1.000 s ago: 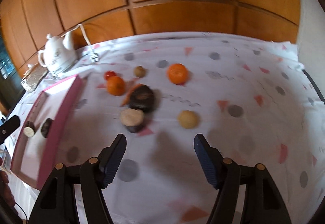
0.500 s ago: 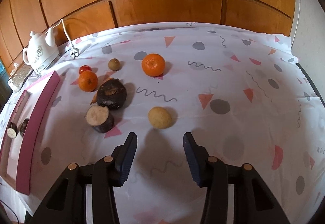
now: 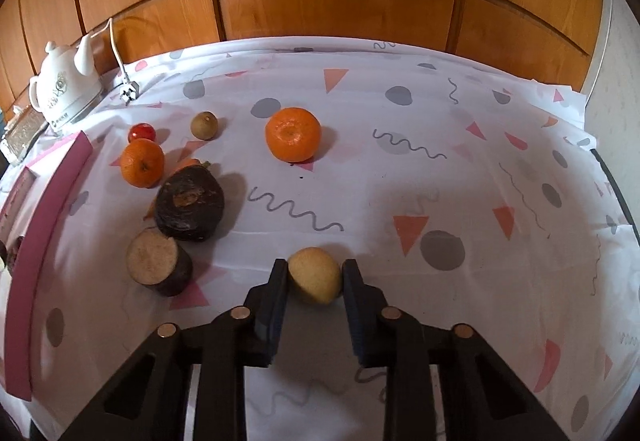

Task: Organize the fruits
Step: 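Grasp the yellow potato with the right gripper, then grasp the dark cut piece with pale face using the left gripper while the right holds the potato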

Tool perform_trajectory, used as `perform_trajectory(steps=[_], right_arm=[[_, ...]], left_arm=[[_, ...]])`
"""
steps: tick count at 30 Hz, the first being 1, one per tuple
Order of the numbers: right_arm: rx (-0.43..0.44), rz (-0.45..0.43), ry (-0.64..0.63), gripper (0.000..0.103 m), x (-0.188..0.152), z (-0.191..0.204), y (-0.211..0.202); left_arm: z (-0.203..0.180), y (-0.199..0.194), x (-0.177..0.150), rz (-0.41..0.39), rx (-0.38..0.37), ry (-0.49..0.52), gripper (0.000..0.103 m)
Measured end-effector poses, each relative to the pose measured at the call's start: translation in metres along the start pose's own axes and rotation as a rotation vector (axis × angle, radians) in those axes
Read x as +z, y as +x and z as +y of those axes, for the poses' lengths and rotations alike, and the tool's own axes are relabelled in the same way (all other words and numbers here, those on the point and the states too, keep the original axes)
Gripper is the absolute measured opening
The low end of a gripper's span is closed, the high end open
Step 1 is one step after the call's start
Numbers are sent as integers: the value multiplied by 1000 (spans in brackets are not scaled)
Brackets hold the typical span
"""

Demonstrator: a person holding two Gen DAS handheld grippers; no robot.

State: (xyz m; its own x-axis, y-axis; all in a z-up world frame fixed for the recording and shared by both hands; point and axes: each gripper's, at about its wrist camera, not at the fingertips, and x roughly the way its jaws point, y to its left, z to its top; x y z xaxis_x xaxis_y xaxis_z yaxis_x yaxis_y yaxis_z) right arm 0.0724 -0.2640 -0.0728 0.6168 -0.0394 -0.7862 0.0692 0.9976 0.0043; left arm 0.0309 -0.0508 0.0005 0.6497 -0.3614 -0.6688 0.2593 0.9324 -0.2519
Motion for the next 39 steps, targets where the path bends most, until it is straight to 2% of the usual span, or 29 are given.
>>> perform_trajectory(steps=[11, 18, 25, 27, 29, 30, 32, 36, 37, 39], right_arm=[[6, -18, -16, 26, -9, -9, -5], [15, -24, -13, 26, -10, -10, -6], [17, -26, -12, 26, -10, -11, -5], [17, -26, -12, 26, -10, -11, -5], [18, -26, -12, 26, -10, -11, -5], [19, -26, -11, 26, -10, -11, -5], [19, -26, -11, 26, -10, -11, -5], [19, -25, -9, 26, -10, -10, -5], [19, -24, -9, 26, -10, -10, -5], [21, -23, -8, 26, -10, -10, -4]], left_arm=[[-13, 54, -1, 151, -42, -43, 101], [-24, 84, 1, 180, -13, -35, 100], [-39, 106, 6, 182, 10, 11, 83], [-44, 111, 6, 187, 8, 24, 83], [-48, 117, 6, 193, 10, 34, 78], [-50, 120, 5, 199, 14, 41, 72], [-54, 123, 6, 188, 31, 65, 69], [-55, 127, 6, 162, 46, 69, 49], [-54, 127, 6, 151, 32, 70, 39], [-57, 123, 4, 140, 33, 97, 35]])
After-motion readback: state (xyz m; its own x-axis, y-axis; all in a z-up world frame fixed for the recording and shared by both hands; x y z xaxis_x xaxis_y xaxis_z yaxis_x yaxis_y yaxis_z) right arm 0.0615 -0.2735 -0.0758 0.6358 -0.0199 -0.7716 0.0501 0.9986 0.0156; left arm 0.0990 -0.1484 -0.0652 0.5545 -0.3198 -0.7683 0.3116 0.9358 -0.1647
